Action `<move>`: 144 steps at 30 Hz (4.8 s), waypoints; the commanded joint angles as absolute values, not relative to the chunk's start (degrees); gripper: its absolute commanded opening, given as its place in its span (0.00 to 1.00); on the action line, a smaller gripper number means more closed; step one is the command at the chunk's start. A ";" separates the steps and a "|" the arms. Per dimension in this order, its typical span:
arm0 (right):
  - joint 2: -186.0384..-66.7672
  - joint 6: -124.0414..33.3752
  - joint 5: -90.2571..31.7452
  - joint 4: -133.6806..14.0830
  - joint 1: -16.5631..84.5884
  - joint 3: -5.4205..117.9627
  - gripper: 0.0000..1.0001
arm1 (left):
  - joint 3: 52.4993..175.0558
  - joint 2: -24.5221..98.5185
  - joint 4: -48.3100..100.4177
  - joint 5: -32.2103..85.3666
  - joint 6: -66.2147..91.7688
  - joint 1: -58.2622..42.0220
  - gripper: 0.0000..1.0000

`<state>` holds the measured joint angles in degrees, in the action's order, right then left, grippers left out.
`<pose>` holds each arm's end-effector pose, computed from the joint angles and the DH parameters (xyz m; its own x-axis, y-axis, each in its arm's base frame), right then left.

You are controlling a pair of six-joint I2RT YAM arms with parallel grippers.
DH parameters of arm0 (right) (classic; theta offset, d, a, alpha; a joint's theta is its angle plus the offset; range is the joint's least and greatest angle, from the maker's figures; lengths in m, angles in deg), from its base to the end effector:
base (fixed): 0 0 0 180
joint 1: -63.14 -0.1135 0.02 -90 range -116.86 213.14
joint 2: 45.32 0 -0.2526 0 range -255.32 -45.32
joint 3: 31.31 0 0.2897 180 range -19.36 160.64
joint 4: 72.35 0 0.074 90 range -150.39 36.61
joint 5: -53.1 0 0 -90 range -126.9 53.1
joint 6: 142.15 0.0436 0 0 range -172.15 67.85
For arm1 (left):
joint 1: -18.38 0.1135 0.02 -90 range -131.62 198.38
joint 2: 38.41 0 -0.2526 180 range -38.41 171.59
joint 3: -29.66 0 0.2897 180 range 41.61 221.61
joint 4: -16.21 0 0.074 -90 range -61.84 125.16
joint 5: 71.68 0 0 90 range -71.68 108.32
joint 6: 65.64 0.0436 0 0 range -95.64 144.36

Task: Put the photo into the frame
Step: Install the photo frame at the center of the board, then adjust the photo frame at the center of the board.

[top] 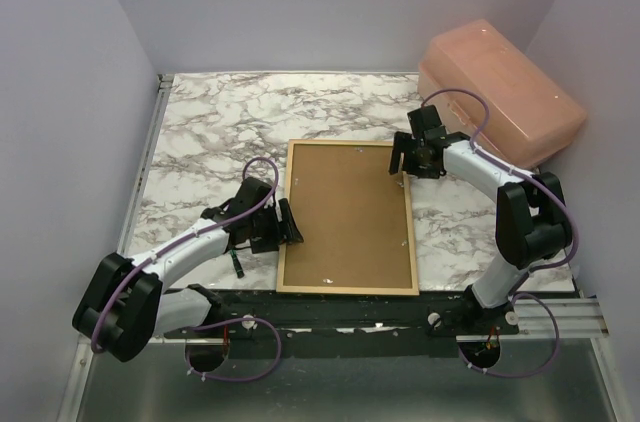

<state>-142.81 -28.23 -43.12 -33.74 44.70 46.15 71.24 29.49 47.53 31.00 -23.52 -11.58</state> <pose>0.3678 0.1177 0.1645 -0.8463 0.1427 -0.5132 0.0899 0.9879 0.1264 0.2092 -0.1316 0.1207 -0.9277 -0.3005 -0.2214 -0.1478 0.8404 -0.5214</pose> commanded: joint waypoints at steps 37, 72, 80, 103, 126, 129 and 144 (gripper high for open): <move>-139.62 -23.14 -25.38 -35.48 49.47 33.12 0.90 | 119.21 70.33 64.37 16.61 -5.97 -4.03 0.71; -139.01 -23.97 -24.96 -33.50 50.05 34.16 0.89 | 118.19 70.18 63.55 16.78 -3.96 -4.55 0.14; -138.97 -24.23 -23.96 -33.48 50.04 34.01 0.89 | 118.13 63.94 65.86 12.07 -6.01 -4.47 0.48; -140.44 -24.54 -23.09 -34.00 50.05 33.55 0.89 | 118.48 73.09 63.76 13.93 -4.82 -7.11 0.51; -139.88 -24.37 -23.03 -33.79 50.05 33.33 0.90 | 117.89 72.66 62.49 16.47 -4.16 -7.11 0.00; -138.89 -24.30 -23.46 -32.76 50.04 33.85 0.90 | 116.90 69.08 62.49 16.26 -5.62 -7.11 0.00; -129.39 -23.25 -29.18 -25.05 50.09 31.44 0.95 | 95.23 44.72 59.07 26.63 -13.22 -6.85 0.74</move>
<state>-132.41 -23.88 -25.30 -29.39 49.86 33.85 104.11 48.59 62.00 18.79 -8.85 -6.85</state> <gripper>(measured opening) 0.942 0.737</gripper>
